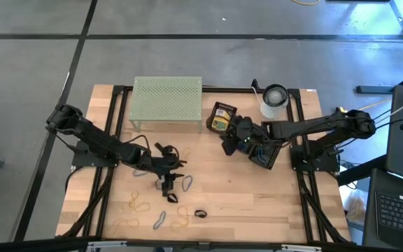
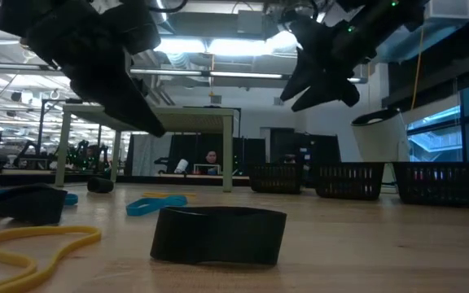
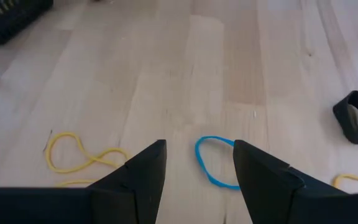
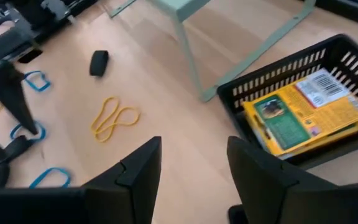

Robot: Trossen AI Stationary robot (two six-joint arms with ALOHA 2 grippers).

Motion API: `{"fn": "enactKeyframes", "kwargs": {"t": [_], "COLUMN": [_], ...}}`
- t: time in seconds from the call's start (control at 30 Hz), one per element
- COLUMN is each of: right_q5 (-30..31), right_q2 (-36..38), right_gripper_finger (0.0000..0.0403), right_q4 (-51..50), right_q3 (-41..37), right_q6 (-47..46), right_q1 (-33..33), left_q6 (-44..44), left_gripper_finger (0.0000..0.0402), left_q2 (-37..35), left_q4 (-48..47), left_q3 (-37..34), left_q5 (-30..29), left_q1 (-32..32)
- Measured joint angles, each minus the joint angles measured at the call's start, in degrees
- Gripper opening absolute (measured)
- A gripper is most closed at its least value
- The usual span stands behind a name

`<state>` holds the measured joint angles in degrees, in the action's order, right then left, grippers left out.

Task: Pick & Place Office Desk Supplies
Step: Put the blue rubber band into the bottom black bin

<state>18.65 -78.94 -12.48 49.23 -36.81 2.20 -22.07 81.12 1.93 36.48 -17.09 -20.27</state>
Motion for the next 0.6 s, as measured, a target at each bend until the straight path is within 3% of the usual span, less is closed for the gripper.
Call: {"fn": "enactKeyframes", "kwargs": {"t": [0.37,0.6], "right_q5": [-0.03,1.88], "right_q2": [0.00,-0.02], "right_gripper_finger": [0.0185,0.0185], "right_q4": [-0.01,0.01], "right_q3": [0.00,0.00], "right_q6": [-0.19,-1.71], "right_q1": [10.21,16.72], "left_q6": [-0.23,2.76], "left_gripper_finger": [0.0182,0.0182], "left_q2": [0.60,7.56], "left_q4": [0.16,6.87], "left_q3": [-0.01,-0.01], "left_q5": [-1.32,-1.30], "left_q1": [-1.92,-2.13]}}
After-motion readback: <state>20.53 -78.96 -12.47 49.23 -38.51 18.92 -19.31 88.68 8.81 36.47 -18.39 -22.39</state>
